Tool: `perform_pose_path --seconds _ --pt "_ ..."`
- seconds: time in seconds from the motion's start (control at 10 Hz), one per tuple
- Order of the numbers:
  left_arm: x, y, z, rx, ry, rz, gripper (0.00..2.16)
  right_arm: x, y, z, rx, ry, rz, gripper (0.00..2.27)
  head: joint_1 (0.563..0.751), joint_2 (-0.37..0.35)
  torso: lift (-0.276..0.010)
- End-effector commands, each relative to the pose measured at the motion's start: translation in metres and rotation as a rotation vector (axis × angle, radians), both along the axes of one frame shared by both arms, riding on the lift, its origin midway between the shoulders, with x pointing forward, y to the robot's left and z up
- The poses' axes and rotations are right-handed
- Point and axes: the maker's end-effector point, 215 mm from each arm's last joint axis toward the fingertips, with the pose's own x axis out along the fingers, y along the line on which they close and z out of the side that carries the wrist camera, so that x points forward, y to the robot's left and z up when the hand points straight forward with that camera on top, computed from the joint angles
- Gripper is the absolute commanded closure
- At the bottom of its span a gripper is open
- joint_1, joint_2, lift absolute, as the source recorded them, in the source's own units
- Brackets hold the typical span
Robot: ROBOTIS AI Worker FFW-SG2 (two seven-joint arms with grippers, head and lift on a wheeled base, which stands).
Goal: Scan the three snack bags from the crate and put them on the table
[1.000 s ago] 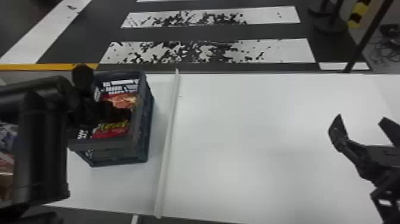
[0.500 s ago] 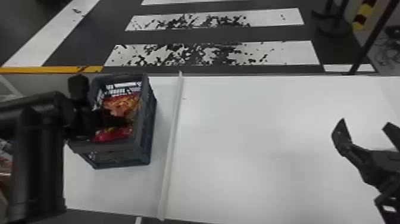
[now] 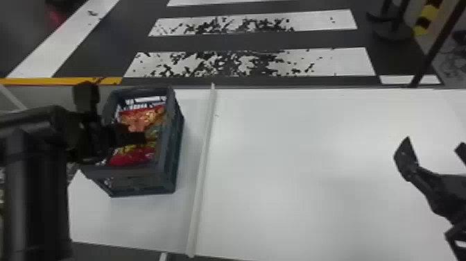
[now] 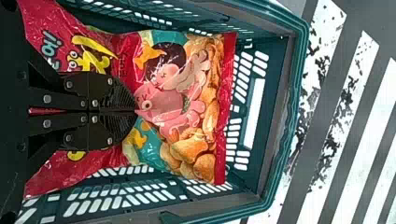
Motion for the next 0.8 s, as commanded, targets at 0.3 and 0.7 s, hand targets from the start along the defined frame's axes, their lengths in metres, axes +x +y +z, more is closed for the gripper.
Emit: perform_pose_path --seconds 0.3,0.7 --pt "-0.013 -0.011 0.032 0.033 -0.037 -0.027 1.89 -0.004 -0.008 0.000 0.012 0.010 -0.013 0.02 0.695 0.124 -0.094" --pt "-0.020 -0.005 0.047 0.070 -0.071 -0.025 1.89 -0.009 -0.005 0.001 0.017 0.012 -0.010 0.02 0.695 0.126 -0.094"
